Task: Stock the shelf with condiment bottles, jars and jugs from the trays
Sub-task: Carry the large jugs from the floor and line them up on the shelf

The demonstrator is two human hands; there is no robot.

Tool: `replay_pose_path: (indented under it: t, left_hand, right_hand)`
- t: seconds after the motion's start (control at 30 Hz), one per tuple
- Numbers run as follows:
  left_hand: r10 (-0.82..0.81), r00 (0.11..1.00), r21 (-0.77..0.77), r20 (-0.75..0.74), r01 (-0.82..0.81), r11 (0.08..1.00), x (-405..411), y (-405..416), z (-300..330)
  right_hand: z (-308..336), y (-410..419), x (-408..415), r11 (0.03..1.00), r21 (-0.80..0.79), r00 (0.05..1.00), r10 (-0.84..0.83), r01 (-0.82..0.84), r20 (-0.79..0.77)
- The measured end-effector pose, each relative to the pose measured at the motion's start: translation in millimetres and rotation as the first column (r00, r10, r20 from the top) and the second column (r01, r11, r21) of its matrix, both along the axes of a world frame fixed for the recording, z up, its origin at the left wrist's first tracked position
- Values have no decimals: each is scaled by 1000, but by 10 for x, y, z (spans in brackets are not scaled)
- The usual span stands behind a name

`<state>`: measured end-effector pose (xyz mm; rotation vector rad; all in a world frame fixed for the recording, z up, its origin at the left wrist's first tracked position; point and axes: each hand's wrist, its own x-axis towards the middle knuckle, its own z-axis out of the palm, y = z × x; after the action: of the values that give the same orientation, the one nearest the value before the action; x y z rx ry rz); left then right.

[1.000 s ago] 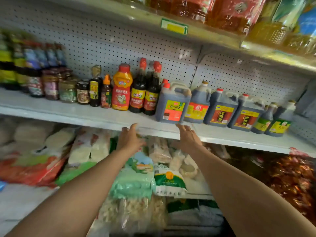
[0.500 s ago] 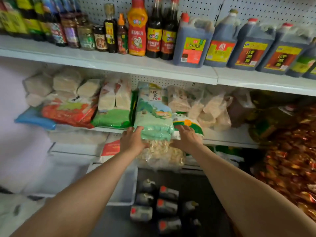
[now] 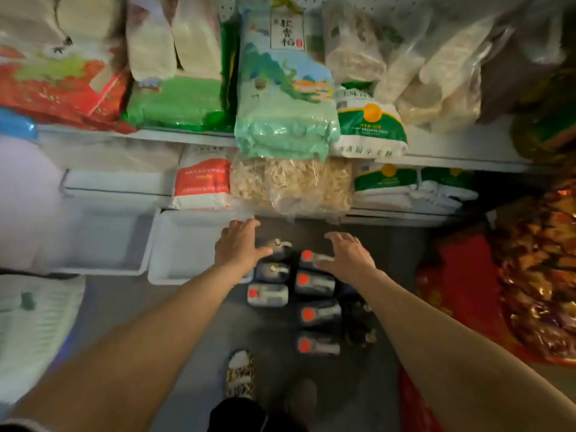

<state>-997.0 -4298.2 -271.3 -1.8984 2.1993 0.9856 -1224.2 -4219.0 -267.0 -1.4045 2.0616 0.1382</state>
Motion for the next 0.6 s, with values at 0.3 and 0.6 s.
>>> replay_pose_path:
  t: [0.3,0.6]
  left_hand:
    - [124,990,233,-64,-106,967,317,298,-2111]
    - [205,976,412,-73,-158,898,541,478,-3839]
  right_hand:
    - [-2157,288,332,991,125,987,-59,41,151]
    - [-3815,321,664,983,70,945,-185,172,268]
